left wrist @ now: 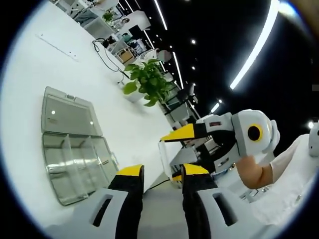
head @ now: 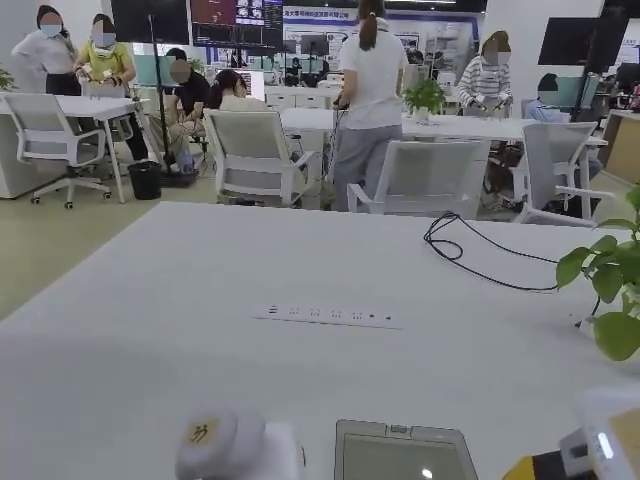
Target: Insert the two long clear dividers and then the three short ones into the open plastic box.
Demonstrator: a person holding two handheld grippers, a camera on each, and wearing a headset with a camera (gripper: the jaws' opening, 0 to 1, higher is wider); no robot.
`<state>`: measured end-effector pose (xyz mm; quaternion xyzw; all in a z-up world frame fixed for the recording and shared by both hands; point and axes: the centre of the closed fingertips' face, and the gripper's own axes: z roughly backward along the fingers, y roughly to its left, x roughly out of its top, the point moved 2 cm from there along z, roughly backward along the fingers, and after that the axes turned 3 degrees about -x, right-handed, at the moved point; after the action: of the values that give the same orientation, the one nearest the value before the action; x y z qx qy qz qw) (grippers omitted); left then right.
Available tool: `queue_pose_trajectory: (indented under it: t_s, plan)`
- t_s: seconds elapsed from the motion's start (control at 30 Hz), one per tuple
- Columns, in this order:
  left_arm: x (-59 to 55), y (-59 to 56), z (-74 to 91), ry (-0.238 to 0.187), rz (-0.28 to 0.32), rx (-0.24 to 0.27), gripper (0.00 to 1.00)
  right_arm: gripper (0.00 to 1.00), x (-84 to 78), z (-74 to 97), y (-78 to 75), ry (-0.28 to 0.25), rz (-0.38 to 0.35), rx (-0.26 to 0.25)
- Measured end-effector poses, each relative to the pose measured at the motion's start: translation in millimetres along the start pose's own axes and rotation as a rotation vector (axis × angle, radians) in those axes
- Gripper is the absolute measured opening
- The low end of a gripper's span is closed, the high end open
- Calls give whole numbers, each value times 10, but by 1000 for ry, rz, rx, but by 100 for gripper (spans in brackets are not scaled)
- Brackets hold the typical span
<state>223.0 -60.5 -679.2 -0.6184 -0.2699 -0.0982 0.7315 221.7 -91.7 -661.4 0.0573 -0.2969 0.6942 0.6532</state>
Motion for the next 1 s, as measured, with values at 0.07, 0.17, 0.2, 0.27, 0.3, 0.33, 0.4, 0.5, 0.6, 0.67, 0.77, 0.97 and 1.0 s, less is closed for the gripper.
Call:
queue_pose_trajectory:
  t_s: [0.07, 0.17, 0.2, 0.27, 0.3, 0.33, 0.4, 0.5, 0.6, 0.67, 0.77, 0.97, 1.0]
  plan:
    - [-2, 12, -13, 2, 5, -1, 23, 33, 13, -5, 8, -2, -1, 2]
    - [-16, 11, -21, 8, 13, -3, 19, 33, 28, -8, 12, -2, 2, 3]
    - [-19, 8, -23, 8, 14, -3, 18, 33, 31, -8, 13, -2, 4, 3]
    - [-14, 11, -30, 5, 19, -5, 16, 33, 41, -10, 17, -4, 3, 5]
    - [-13, 10, -33, 3, 22, -5, 16, 33, 42, -12, 19, -4, 4, 6]
    - [-21, 7, -38, 6, 28, -9, 14, 33, 42, -15, 21, -2, 7, 6]
    - [-32, 0, -46, 10, 33, -12, 11, 33, 35, -21, 26, 5, 15, 6]
    - [-40, -8, -58, 12, 39, -18, 9, 33, 37, -26, 36, 7, 17, 9]
    - [-50, -15, -69, 14, 43, -24, 5, 33, 29, -34, 49, 14, 24, 9]
    - [-62, -28, -76, 18, 44, -30, 3, 33, 23, -37, 56, 17, 27, 10]
    - [-69, -35, -79, 19, 48, -34, 1, 33, 18, -39, 61, 20, 29, 10]
    - [-84, -13, -80, 24, 49, -24, 0, 33, 15, -45, 69, 25, 35, 10]
    - [-88, -13, -80, 25, 51, -24, 0, 33, 15, -47, 72, 26, 37, 10]
